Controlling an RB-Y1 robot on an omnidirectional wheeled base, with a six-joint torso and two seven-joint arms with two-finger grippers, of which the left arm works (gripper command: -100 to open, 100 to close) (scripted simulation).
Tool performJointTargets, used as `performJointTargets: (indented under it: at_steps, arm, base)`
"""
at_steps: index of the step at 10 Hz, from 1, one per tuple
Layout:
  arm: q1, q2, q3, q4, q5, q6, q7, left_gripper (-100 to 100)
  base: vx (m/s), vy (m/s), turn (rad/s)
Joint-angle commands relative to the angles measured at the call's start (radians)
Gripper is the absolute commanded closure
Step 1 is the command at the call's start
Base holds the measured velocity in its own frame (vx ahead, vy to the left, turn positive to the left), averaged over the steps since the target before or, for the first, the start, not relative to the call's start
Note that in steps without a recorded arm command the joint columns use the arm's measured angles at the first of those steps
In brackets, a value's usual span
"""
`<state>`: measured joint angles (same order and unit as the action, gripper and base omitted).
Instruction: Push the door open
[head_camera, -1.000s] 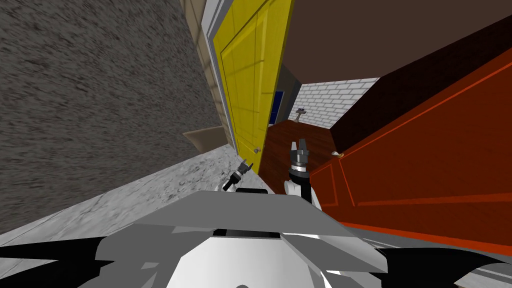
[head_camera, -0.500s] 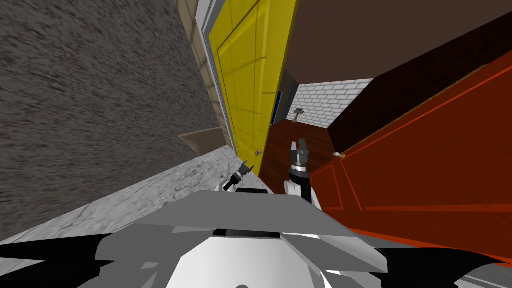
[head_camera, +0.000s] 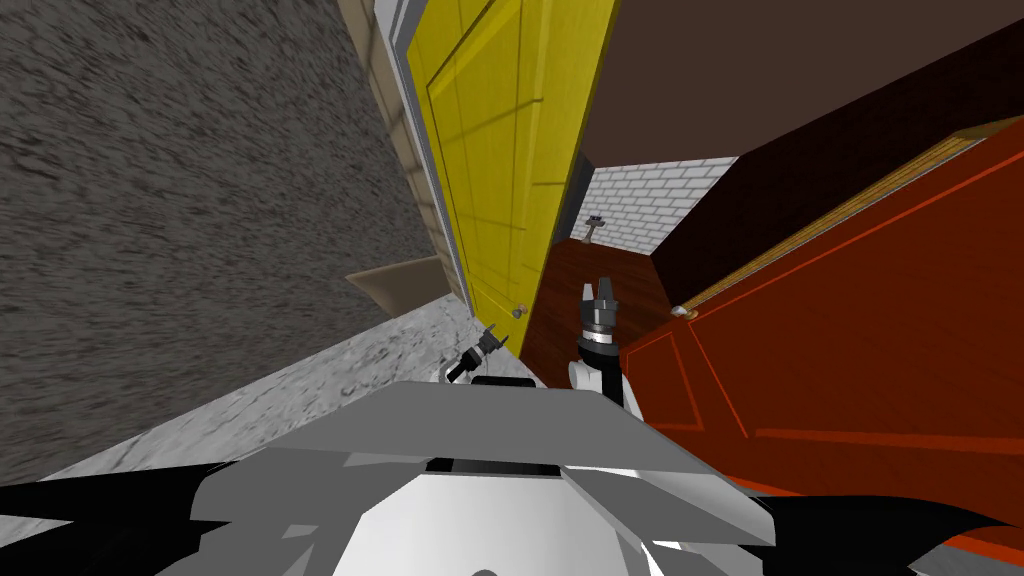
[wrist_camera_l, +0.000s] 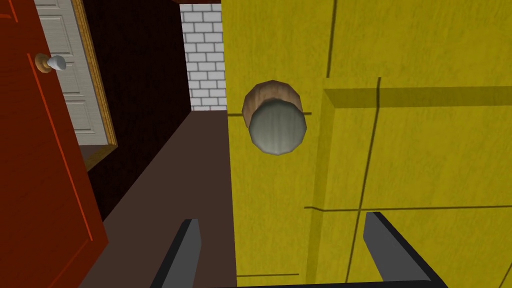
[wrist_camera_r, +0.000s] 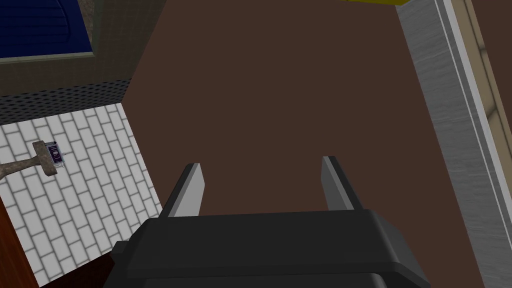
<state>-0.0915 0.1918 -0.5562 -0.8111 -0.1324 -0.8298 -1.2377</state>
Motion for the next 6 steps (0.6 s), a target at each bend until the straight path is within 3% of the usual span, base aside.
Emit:
performJointTargets:
  at_steps: [1, 3, 6]
  arm:
    - [0.0, 0.0, 0.0, 0.0, 0.0, 0.0, 0.0, -100]
    - [0.001, -0.006, 0.002, 0.009, 0.001, -0.004, -0.01, -100]
    - [0.005, -0.016, 0.007, 0.018, 0.004, -0.008, -0.02, -100]
  base:
    - [0.046, 0.035, -0.012]
    - [0.14, -0.071, -0.021]
    - [0.169, -0.125, -0.025]
